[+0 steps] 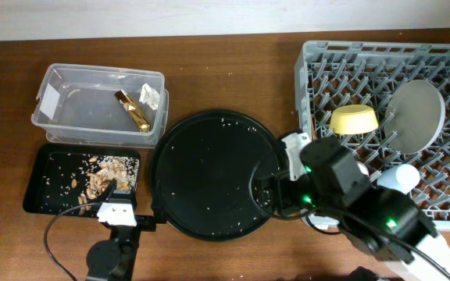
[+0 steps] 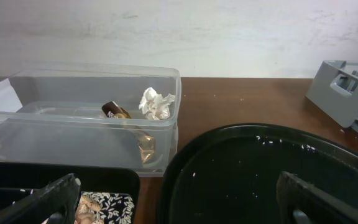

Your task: Sort waste into correct bins and load items into the dishwasher rack

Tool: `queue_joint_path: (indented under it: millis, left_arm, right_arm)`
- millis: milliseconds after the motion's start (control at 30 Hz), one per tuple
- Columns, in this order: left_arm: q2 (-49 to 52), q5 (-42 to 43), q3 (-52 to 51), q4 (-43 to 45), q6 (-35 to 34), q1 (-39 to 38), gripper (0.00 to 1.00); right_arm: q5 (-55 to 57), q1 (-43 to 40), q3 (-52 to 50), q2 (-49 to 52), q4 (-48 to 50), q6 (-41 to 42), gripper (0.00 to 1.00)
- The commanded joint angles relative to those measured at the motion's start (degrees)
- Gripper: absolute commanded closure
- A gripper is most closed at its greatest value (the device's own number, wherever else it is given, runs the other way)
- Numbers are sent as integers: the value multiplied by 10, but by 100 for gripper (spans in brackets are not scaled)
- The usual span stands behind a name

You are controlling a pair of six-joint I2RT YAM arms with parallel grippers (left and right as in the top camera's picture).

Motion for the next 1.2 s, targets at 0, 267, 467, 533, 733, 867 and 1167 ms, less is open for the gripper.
queue_joint_path:
  millis: [0,267,467,533,733,867,1167]
  left_arm:
    - [-3,6,-5,3,7,3,1]
    - [-3,6,-5,3,7,3,1]
    - [-3,6,-5,3,7,3,0]
    - [-3,6,-5,3,7,3,1]
    - [-3,6,-5,3,7,3,1]
    - [-3,6,-5,3,7,3,0]
    - [-3,6,-5,3,7,3,1]
  right_arm:
    - [9,3,4,-19,-44,-14,2]
    - [152,-127,-81,-207,80,-176,2]
    - [18,-354,-352,-438,187,-181,2]
    - [-17,-374,-435,-508,211,-205,1]
    - [-17,-376,-600,-581,351,-204,2]
    - [-17,-376,-638,-581,471,-203,2]
    - [-17,-376,-652,-581,501,-204,2]
